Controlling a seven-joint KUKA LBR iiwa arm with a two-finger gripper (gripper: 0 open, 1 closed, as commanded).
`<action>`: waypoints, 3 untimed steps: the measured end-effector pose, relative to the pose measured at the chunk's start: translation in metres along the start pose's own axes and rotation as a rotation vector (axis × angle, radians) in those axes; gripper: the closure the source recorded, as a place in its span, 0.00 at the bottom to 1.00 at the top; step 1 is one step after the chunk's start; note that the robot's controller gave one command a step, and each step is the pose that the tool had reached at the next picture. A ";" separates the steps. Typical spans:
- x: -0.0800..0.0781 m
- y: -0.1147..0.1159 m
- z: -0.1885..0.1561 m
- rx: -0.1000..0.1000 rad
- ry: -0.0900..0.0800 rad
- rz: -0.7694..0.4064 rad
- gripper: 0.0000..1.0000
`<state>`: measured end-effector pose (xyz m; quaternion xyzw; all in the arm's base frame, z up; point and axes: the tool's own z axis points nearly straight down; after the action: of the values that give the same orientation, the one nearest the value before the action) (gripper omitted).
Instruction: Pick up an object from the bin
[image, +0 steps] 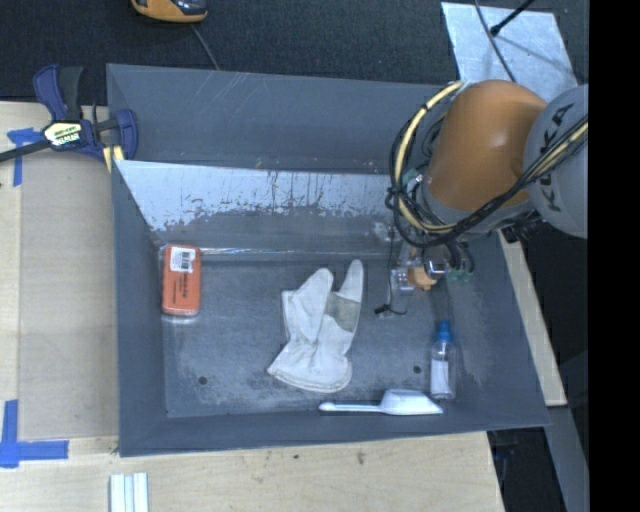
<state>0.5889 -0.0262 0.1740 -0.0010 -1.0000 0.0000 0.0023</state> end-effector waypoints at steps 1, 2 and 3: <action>-0.002 0.000 -0.005 0.001 -0.008 -0.001 0.00; -0.018 0.012 0.035 0.001 -0.013 -0.067 0.00; -0.024 0.032 0.061 0.001 -0.007 -0.223 0.00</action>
Offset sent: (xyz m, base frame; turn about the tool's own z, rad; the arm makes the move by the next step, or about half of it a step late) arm 0.0245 0.0226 -0.0654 -0.1116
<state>0.6122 0.0054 0.1126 0.1105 -0.9939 0.0000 -0.0014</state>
